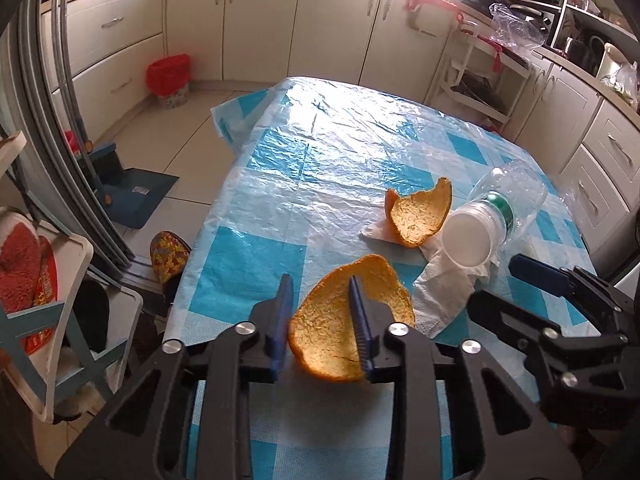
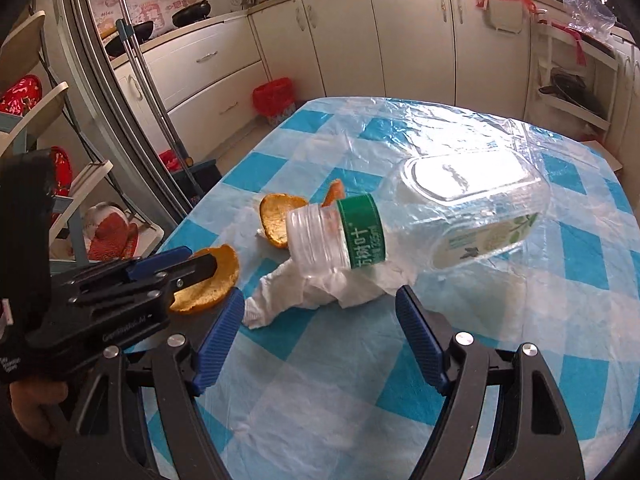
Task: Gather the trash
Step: 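Move the left gripper to the large bread crust and close on it, then lift the bread crust with the left gripper while the right grasps the white tissue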
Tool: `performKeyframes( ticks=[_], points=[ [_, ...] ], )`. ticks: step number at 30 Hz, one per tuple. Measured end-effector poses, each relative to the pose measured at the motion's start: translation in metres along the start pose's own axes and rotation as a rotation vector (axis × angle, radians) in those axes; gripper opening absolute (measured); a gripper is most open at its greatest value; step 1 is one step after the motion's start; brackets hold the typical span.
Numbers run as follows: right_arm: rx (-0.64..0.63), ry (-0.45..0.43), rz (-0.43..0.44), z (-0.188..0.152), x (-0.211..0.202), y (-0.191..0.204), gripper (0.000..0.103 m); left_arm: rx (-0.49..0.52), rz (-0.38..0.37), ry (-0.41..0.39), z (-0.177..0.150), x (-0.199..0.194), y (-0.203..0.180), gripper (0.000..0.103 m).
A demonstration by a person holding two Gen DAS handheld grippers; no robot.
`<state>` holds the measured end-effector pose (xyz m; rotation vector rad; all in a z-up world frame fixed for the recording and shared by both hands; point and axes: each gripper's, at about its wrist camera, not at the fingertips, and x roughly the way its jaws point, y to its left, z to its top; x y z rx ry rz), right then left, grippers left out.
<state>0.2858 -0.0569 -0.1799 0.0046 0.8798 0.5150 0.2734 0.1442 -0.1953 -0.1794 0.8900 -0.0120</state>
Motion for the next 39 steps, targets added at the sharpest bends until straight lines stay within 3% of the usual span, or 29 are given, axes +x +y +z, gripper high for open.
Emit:
performKeyframes(
  ticks=[1,5,7,10,12,15,18,24,31,32,33,35,38,39],
  points=[
    [0.004,0.015,-0.003,0.002,0.005,0.0,0.075,0.001,-0.009,0.003,-0.001,0.0,0.0,0.015],
    [0.017,0.045,-0.013,0.008,0.017,-0.003,0.074,0.01,-0.028,0.009,-0.002,0.0,-0.001,0.011],
    [0.016,0.046,-0.023,0.01,0.019,-0.005,0.067,0.017,-0.033,0.01,-0.002,0.001,-0.002,0.011],
    [-0.006,0.05,-0.049,0.012,0.019,-0.006,0.046,0.03,-0.033,0.01,-0.002,0.001,-0.004,0.01],
    [-0.043,0.06,-0.058,0.011,0.018,-0.004,0.024,0.042,-0.032,0.01,-0.002,0.001,-0.006,0.01],
    [-0.082,0.08,-0.053,0.007,0.013,-0.004,0.016,0.059,-0.036,0.01,-0.004,0.0,-0.01,0.01],
    [-0.097,0.09,-0.034,0.002,0.001,-0.006,0.014,0.072,-0.05,0.01,-0.005,-0.002,-0.013,0.009],
    [-0.097,0.096,-0.012,-0.021,-0.042,-0.018,0.014,0.114,-0.104,0.014,-0.007,-0.005,-0.019,0.006],
    [-0.018,0.144,-0.058,-0.065,-0.077,-0.053,0.017,0.158,-0.163,0.038,-0.017,-0.009,-0.03,0.006],
    [-0.007,0.141,-0.062,-0.068,-0.08,-0.057,0.027,0.16,-0.165,0.044,-0.018,-0.009,-0.032,0.006],
    [0.001,0.132,-0.064,-0.07,-0.082,-0.06,0.045,0.162,-0.156,0.044,-0.019,-0.009,-0.034,0.007],
    [-0.006,0.088,-0.073,-0.069,-0.088,-0.06,0.059,0.167,-0.138,0.048,-0.019,-0.009,-0.036,0.011],
    [-0.037,0.046,-0.079,-0.065,-0.091,-0.054,0.068,0.17,-0.117,0.048,-0.018,-0.01,-0.038,0.028],
    [-0.043,0.04,-0.085,-0.064,-0.089,-0.053,0.068,0.174,-0.098,0.043,-0.018,-0.011,-0.039,0.039]
  ],
)
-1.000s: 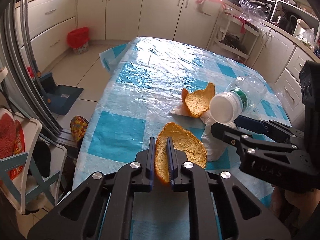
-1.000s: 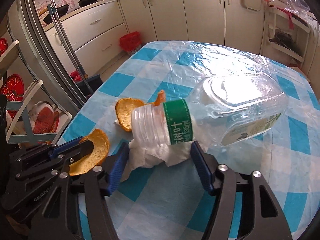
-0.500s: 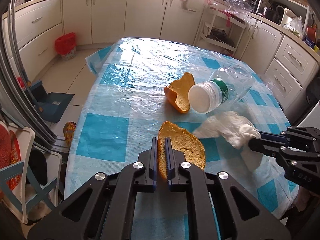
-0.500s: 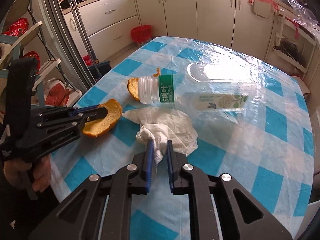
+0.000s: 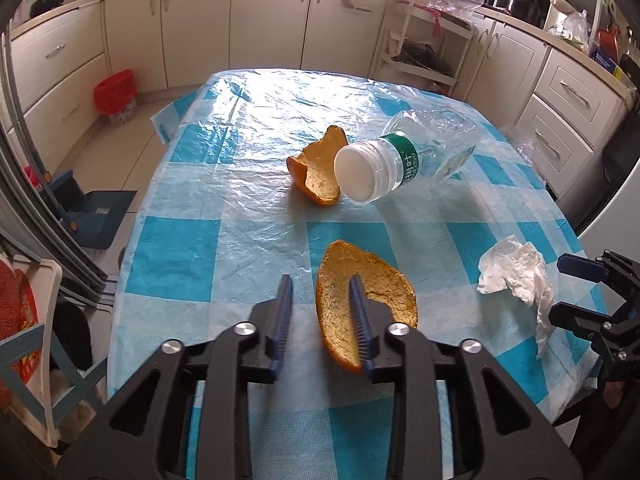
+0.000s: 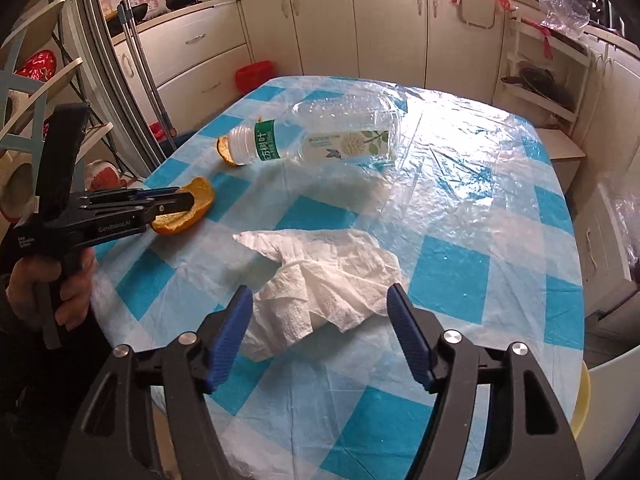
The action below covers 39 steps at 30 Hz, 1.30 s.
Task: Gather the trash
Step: 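Lift the bread crust with the left gripper while the right grasps the white tissue, then carry crust and tissue to the yellow bowl and open the right gripper over it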
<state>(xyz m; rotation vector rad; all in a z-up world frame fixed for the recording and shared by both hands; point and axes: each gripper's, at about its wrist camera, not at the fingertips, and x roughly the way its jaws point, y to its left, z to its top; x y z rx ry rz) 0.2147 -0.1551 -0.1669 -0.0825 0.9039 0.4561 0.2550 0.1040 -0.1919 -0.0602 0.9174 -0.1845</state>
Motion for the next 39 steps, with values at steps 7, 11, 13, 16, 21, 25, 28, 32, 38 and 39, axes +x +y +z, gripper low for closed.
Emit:
performKeyframes(
  ticks=[7,11,13,16,21,25,28,32,38,39],
  points=[
    [0.037,0.012,-0.009,0.0,0.022,-0.009,0.067,0.014,0.039,-0.003,-0.003,0.0,-0.017,0.021],
    [0.037,0.013,-0.009,-0.005,0.02,-0.011,0.042,0.028,0.057,-0.015,-0.007,-0.004,-0.034,0.01],
    [0.051,0.011,-0.001,-0.006,0.018,-0.015,0.031,0.028,0.055,-0.02,-0.009,-0.008,-0.043,0.008],
    [0.076,0.004,0.014,-0.009,0.014,-0.022,0.021,0.029,0.06,-0.031,-0.012,-0.014,-0.056,0.008],
    [0.121,-0.041,0.02,-0.014,-0.002,-0.035,0.019,0.041,0.062,-0.045,-0.018,-0.023,-0.075,0.008],
    [0.168,-0.071,0.012,-0.018,-0.014,-0.051,0.019,0.04,0.046,-0.049,-0.021,-0.027,-0.089,0.008],
    [0.199,-0.082,0.002,-0.023,-0.019,-0.061,0.019,0.046,0.033,-0.058,-0.022,-0.031,-0.101,0.008],
    [0.229,-0.097,-0.01,-0.028,-0.027,-0.072,0.019,0.06,0.014,-0.076,-0.021,-0.038,-0.116,0.008],
    [0.261,-0.121,-0.018,-0.033,-0.037,-0.084,0.019,0.084,-0.006,-0.099,-0.017,-0.047,-0.136,0.008],
    [0.262,-0.125,-0.018,-0.034,-0.039,-0.085,0.019,0.089,-0.007,-0.101,-0.016,-0.048,-0.139,0.008]
  ],
)
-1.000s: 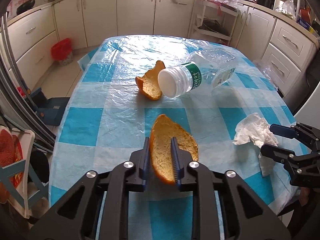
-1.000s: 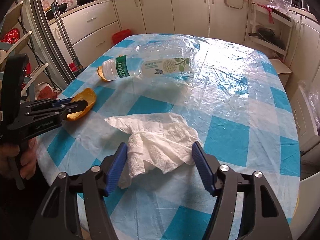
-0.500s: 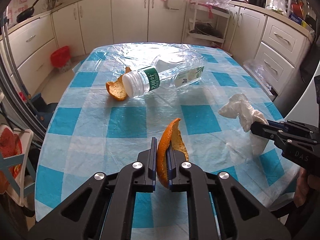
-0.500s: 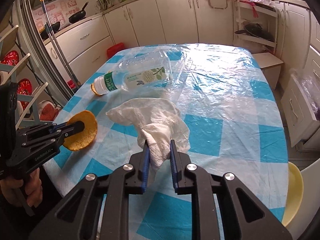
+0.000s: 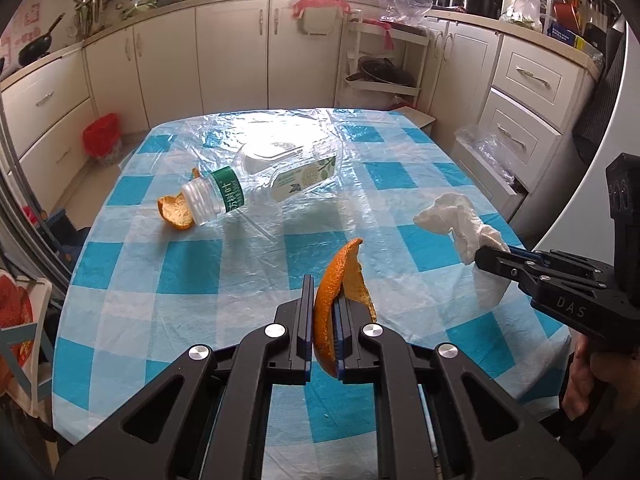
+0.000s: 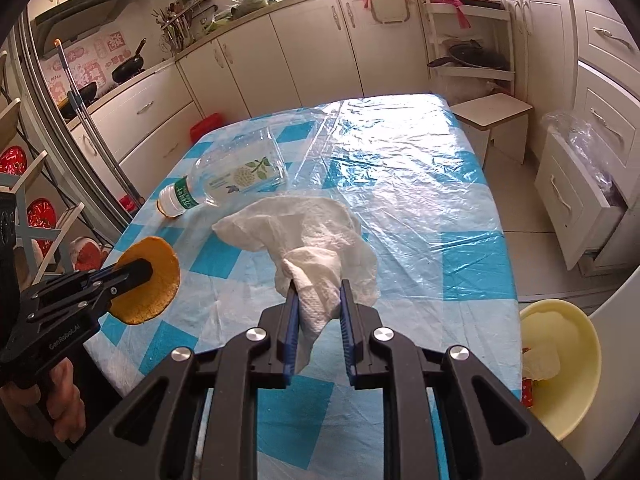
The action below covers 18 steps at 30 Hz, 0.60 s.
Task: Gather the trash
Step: 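Carry crust and tissue to the yellow bowl and open the right gripper over it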
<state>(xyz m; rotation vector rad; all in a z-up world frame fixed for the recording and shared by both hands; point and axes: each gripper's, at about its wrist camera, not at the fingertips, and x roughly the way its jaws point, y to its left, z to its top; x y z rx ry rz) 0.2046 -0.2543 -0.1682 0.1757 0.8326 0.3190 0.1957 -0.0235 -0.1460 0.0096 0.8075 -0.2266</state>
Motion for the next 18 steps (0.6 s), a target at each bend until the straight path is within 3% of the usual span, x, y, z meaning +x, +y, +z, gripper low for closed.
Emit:
performKeyframes(
  ticks=[18],
  points=[
    [0.08,-0.067,-0.026,0.001,-0.021,-0.025,0.019,0.028,-0.055,-0.024,0.014,-0.002,-0.046,0.008]
  ],
)
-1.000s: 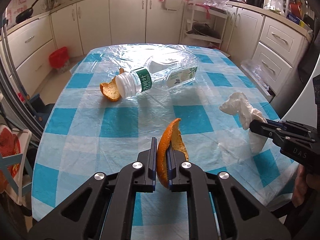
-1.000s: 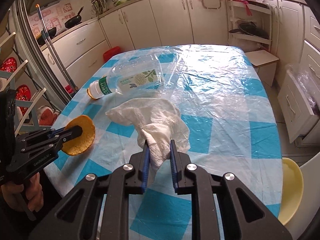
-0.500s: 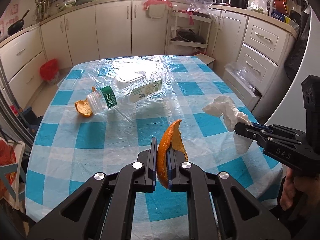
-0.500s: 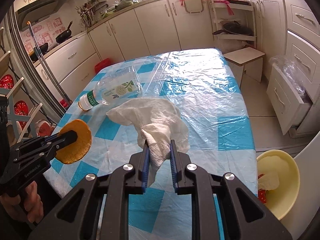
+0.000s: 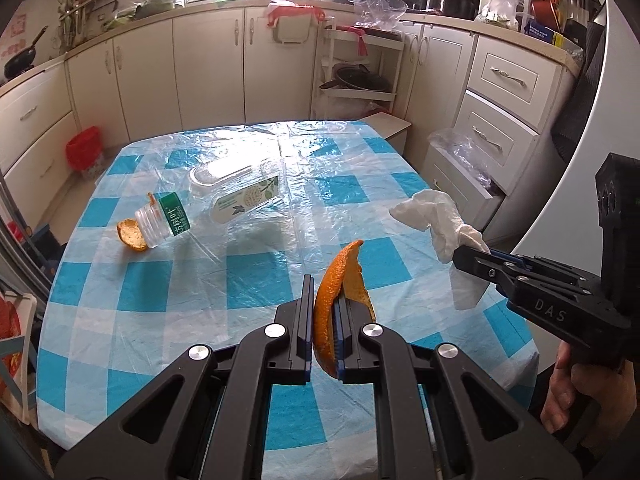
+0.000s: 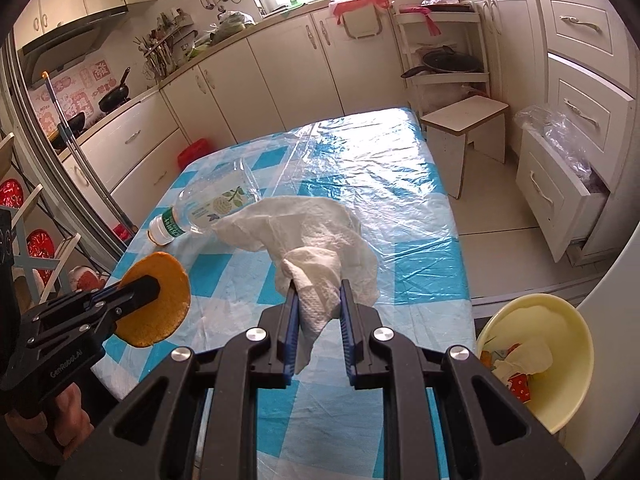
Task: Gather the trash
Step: 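Carry crust and tissue to the yellow bowl and open the right gripper over it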
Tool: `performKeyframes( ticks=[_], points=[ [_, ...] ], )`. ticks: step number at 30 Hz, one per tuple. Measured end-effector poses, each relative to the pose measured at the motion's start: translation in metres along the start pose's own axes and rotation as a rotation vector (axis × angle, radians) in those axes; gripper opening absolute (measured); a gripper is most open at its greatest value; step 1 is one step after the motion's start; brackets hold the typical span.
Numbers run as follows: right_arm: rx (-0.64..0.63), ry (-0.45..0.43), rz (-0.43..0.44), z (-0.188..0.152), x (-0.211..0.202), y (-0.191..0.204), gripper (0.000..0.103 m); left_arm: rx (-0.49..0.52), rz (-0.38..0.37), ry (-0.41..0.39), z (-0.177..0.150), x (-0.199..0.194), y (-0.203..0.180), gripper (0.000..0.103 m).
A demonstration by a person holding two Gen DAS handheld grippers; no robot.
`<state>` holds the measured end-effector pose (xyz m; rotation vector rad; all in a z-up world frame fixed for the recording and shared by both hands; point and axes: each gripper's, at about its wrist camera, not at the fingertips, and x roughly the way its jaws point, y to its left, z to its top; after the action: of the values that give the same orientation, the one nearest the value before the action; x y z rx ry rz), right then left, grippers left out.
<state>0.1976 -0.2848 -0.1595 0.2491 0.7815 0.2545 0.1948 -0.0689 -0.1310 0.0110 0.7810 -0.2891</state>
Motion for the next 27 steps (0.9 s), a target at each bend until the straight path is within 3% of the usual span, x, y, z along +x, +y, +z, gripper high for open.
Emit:
performKeyframes(
  ticks=[11,19,27],
  points=[
    [0.129,-0.042,-0.058,-0.001,-0.015,-0.037,0.019,0.033,-0.071,-0.011,0.017,0.013,-0.045,0.008],
    [0.386,-0.047,-0.142,-0.015,-0.026,-0.104,0.02,0.075,-0.138,0.004,0.024,0.033,-0.091,0.008],
    [0.51,-0.022,-0.222,-0.031,-0.031,-0.14,0.02,0.107,-0.192,0.022,0.026,0.053,-0.131,0.008]
  ],
)
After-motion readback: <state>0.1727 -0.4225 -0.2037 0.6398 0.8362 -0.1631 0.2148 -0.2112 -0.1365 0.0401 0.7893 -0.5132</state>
